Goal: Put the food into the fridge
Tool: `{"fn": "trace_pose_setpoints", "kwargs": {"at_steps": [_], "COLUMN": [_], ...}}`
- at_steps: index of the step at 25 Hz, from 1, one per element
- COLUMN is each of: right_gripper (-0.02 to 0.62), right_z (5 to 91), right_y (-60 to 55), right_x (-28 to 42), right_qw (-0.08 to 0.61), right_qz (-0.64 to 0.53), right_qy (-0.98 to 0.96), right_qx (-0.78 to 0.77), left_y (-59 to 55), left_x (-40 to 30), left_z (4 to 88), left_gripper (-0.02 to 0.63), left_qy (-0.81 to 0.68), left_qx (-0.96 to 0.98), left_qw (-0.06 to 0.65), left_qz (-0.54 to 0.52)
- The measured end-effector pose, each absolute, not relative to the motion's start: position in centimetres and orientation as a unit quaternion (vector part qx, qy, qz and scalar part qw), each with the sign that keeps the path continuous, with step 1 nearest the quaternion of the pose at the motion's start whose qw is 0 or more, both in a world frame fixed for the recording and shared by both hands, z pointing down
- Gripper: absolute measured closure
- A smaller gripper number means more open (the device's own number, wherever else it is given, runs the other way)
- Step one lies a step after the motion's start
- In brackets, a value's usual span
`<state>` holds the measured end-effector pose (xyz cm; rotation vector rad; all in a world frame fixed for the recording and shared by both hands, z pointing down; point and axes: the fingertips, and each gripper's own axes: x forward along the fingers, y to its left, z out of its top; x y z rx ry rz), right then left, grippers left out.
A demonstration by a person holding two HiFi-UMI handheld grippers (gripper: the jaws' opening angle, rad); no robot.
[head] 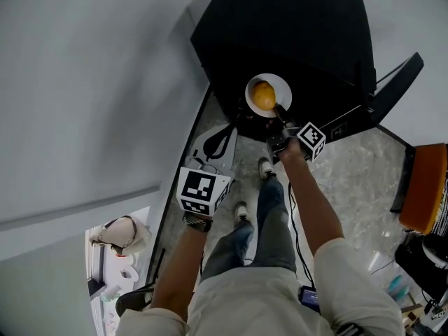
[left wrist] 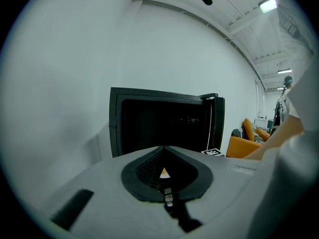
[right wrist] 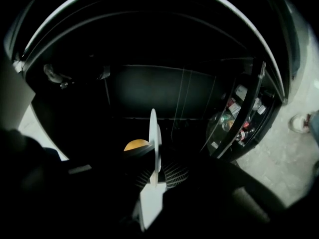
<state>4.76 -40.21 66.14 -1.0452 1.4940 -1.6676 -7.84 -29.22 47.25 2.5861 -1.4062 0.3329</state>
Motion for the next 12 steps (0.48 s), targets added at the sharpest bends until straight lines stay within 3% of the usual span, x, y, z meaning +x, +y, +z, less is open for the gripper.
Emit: {"fn": "trace_pose_setpoints", "kwargs": {"at_steps": [12], "right_gripper": [0.568], "right_z": [69.1], "right_y": [-42.6], "right_x": [3.6], "right_qw": [0.337], "right_qz": [-0.645], "right_qy": [0.555], "right_qx": [-0.403], "left_y": [-30.2], "left_x": [-8.4], "left_z": [49.8], "left_gripper": [0.604], "left_qy": [-0.487], "left_qx": [0.860], "left_qw": [0.106], "left_qz": [0.105]}}
